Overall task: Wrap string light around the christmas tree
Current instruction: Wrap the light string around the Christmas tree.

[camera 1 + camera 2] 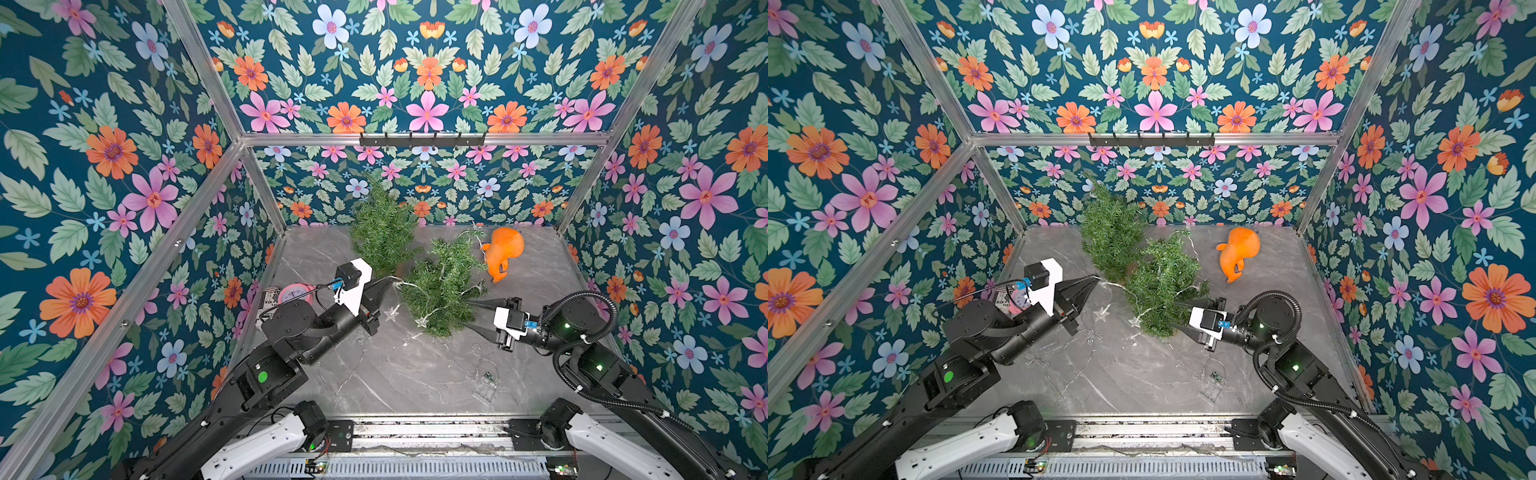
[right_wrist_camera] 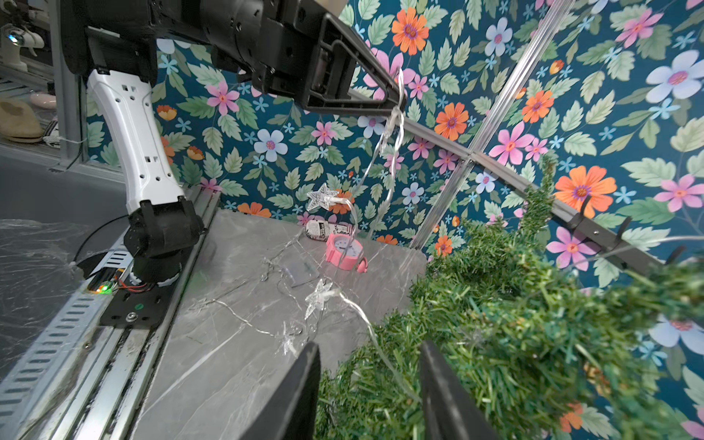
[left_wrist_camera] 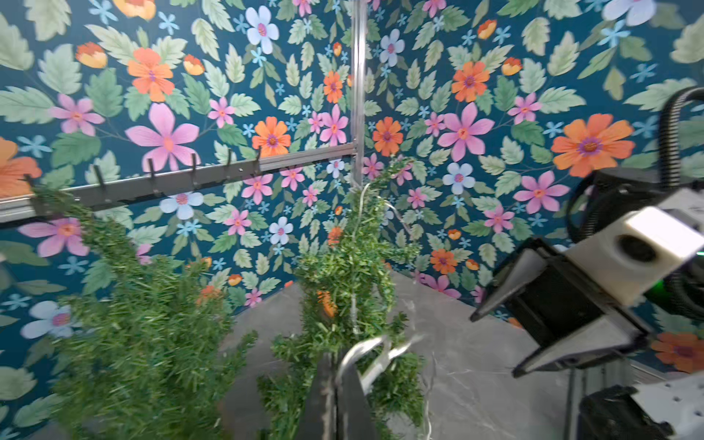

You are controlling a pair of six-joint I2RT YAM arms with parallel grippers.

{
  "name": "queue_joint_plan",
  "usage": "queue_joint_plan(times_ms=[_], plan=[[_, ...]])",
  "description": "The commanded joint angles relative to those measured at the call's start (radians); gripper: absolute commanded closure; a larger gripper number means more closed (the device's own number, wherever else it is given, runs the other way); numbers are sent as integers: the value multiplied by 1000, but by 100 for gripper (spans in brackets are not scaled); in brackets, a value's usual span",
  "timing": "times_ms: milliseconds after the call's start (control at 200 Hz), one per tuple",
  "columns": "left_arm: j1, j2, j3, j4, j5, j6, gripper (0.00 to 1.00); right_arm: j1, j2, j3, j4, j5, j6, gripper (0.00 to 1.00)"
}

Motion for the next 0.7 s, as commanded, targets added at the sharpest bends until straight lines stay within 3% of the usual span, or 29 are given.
queue_joint_plan(times_ms=[0,195,300,425,505,695], plan=[[0,34,32,-70,-151,103,100,0,-18,6,66,40,8,56],[2,151,104,-92,-298,170,100,-1,-59,14,80,106,6,57],[1,197,155,-97,-293,177,100,1,-92,11,3,169,-46,55],[1,193,158,-70,-274,176,100,1,-129,70,-336,220,-295,54],[1,182,156,-72,-281,170,100,0,-146,117,-486,278,-374,54],[1,158,127,-68,-257,157,100,0,-170,193,-911,191,-534,52]])
